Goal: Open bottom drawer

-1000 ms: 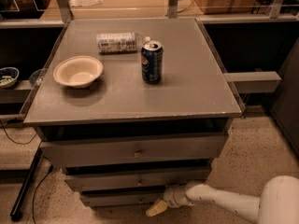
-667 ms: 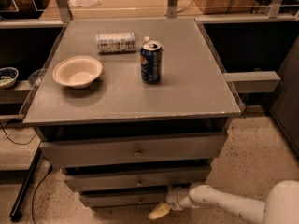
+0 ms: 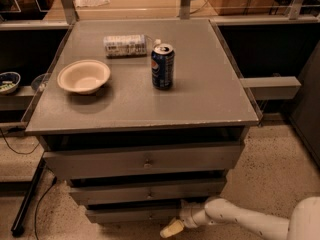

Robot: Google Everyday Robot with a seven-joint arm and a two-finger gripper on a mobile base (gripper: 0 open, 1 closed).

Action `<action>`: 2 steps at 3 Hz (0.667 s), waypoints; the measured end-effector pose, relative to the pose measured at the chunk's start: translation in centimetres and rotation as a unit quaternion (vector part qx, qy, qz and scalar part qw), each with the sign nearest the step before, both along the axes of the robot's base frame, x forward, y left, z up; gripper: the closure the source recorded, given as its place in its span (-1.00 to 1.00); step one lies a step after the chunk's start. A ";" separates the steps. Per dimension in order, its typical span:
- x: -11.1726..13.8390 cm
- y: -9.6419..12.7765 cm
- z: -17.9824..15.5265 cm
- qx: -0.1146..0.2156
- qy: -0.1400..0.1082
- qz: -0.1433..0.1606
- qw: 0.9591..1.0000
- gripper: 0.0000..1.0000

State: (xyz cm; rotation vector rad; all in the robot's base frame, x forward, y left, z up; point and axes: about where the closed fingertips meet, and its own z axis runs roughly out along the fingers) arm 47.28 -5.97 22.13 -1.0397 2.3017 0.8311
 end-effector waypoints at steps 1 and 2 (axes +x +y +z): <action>-0.3 -0.2 0.1 0.002 0.003 0.001 1.000 -1.00; -0.3 -0.2 0.3 0.002 0.003 0.001 1.000 -1.00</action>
Offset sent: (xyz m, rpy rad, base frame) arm -0.0334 -0.0226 0.0079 0.0234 0.0401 0.0043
